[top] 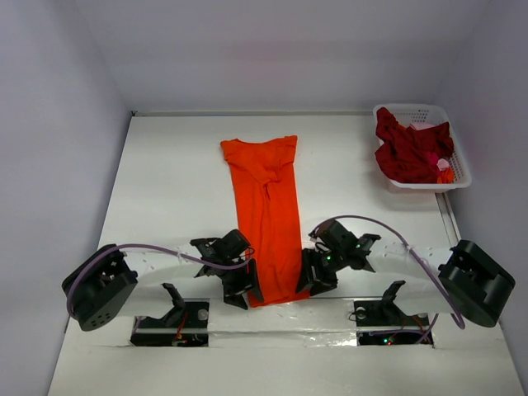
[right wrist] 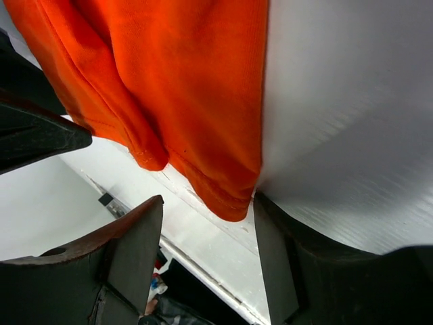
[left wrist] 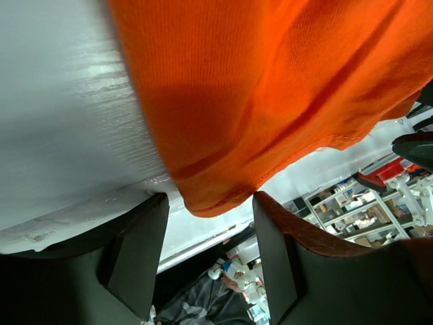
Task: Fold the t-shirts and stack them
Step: Grab the bottom of the folded rectangular tshirt with both arms, then fold the folded rectangular tshirt in 1/3 of the way
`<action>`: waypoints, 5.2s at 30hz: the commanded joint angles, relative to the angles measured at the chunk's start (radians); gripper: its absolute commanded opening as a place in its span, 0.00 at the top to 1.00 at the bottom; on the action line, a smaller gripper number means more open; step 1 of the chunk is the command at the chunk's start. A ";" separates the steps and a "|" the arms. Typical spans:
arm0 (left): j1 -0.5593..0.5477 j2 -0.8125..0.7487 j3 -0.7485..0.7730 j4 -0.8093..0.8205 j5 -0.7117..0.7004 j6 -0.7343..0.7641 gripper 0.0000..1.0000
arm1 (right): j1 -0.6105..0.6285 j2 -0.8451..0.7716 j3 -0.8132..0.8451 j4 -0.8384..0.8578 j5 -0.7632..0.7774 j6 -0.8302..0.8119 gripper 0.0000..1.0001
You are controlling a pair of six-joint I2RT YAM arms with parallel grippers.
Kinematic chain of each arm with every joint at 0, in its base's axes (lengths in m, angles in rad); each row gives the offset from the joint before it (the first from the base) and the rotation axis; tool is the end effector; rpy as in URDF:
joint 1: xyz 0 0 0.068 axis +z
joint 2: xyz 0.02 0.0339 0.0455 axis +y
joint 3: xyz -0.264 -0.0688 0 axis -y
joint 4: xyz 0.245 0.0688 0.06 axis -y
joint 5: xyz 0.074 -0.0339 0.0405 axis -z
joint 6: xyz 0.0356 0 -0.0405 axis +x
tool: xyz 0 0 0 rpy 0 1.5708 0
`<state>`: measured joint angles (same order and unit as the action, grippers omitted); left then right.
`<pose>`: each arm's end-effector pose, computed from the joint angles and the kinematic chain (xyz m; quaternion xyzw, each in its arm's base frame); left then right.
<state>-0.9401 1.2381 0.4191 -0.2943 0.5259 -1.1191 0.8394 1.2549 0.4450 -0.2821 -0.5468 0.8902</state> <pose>0.0983 -0.1650 0.1310 0.0254 -0.9420 0.3181 0.1042 0.1188 0.1601 0.1357 0.0402 -0.9367 -0.3439 0.0515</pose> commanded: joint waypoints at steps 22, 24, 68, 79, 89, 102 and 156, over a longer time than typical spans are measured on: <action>-0.016 0.084 -0.045 0.006 -0.063 0.022 0.68 | 0.010 0.046 -0.002 0.057 0.033 -0.010 0.56; -0.016 0.081 -0.042 -0.005 -0.066 0.022 0.69 | 0.010 0.051 0.000 0.057 0.033 -0.010 0.58; -0.016 0.009 0.253 -0.318 -0.211 0.067 1.00 | 0.010 -0.034 0.201 -0.177 0.136 -0.050 1.00; 0.047 0.034 0.296 -0.338 -0.225 0.114 1.00 | 0.010 -0.009 0.248 -0.195 0.145 -0.051 1.00; 0.135 0.060 0.349 -0.370 -0.245 0.199 1.00 | 0.010 0.032 0.273 -0.201 0.168 -0.069 1.00; 0.207 0.075 0.409 -0.416 -0.250 0.263 1.00 | -0.029 0.087 0.334 -0.215 0.189 -0.108 1.00; 0.443 0.323 0.699 -0.464 -0.294 0.496 1.00 | -0.232 0.333 0.598 -0.250 0.168 -0.277 1.00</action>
<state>-0.5098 1.5547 1.0729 -0.7406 0.2531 -0.6571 0.6220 1.5726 0.9920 -0.5316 -0.3771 0.6411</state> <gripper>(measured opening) 0.010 0.026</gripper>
